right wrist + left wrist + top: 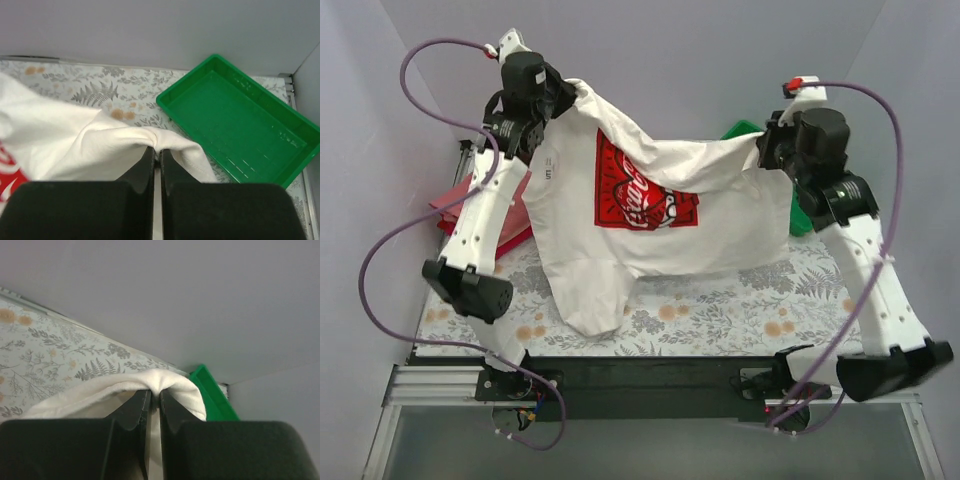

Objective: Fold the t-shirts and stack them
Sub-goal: Flatten the tshirt out

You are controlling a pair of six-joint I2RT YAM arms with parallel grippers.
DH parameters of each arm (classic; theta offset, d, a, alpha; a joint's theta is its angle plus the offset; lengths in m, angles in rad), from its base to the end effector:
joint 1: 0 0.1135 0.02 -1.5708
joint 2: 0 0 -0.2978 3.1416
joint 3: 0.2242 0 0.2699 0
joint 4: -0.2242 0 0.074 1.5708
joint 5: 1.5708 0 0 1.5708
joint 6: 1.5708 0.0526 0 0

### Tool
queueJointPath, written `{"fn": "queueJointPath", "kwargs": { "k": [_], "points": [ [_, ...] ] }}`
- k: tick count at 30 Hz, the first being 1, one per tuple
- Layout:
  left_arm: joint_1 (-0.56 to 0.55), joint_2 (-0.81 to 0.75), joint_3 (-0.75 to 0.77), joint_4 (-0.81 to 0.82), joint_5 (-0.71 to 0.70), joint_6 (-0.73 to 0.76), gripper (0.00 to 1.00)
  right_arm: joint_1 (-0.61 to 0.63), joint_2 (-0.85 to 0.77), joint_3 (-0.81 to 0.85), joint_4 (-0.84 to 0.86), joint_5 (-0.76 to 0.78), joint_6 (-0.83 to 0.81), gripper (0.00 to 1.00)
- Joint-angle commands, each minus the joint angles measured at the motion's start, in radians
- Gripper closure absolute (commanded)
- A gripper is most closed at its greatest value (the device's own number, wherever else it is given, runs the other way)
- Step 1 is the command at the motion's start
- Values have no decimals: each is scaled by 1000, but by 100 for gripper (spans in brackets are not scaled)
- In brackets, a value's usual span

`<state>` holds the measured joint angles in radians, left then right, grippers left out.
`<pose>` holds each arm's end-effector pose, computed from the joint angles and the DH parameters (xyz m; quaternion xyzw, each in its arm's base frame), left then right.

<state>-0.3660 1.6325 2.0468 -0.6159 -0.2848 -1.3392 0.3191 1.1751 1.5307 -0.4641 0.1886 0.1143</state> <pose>0.3574 -0.1211 0.5467 -0.4379 0.6359 -0.3990 0.4947 0.2461 0.0709 0.5225 -0.0132 0.7436 0.0745 0.6643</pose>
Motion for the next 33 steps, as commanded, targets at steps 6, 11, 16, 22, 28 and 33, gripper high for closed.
{"fn": "queueJointPath", "kwargs": {
  "k": [6, 11, 16, 22, 28, 33],
  "points": [
    [231, 95, 368, 62, 352, 26, 100, -204, 185, 302, 51, -337, -2, 99],
    [231, -98, 106, 122, 339, 52, 100, -232, 129, 218, 51, -457, 1, 99],
    [231, -288, -242, -66, 204, 29, 100, -242, 2, -91, 10, -534, 2, 99],
    [231, -658, -945, -137, 99, -241, 79, -244, -164, -453, -94, -474, 1, 98],
    [231, -727, -1028, -295, 20, -276, 14, -245, -177, -599, -94, -324, 18, 23],
    [231, -728, -1094, -237, 123, -249, 13, -245, -141, -627, -87, -316, 28, 2]
  ]
}}
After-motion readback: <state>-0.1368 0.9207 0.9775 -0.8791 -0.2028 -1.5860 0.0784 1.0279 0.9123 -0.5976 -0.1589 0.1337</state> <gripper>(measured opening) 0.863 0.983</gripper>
